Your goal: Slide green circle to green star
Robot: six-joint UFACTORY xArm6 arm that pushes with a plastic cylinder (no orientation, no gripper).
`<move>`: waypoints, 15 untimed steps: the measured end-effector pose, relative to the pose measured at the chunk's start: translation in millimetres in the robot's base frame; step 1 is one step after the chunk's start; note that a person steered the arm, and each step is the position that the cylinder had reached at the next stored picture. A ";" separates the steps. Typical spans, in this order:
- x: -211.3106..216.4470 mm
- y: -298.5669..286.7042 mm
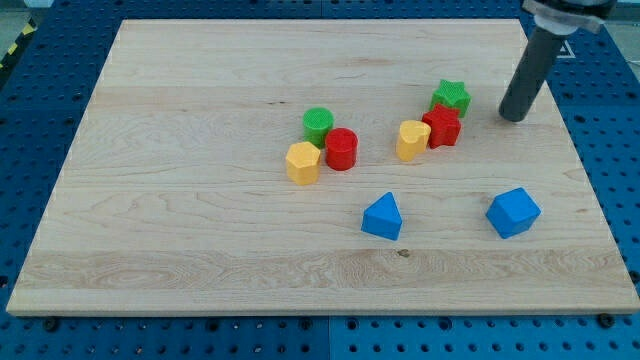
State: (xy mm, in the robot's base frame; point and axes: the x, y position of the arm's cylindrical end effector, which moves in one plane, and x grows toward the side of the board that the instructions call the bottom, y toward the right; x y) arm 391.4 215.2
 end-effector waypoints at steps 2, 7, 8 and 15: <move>-16.6 -197.7; -6.1 -197.6; -25.9 -185.9; -23.4 -123.0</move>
State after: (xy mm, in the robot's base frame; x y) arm 367.9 92.3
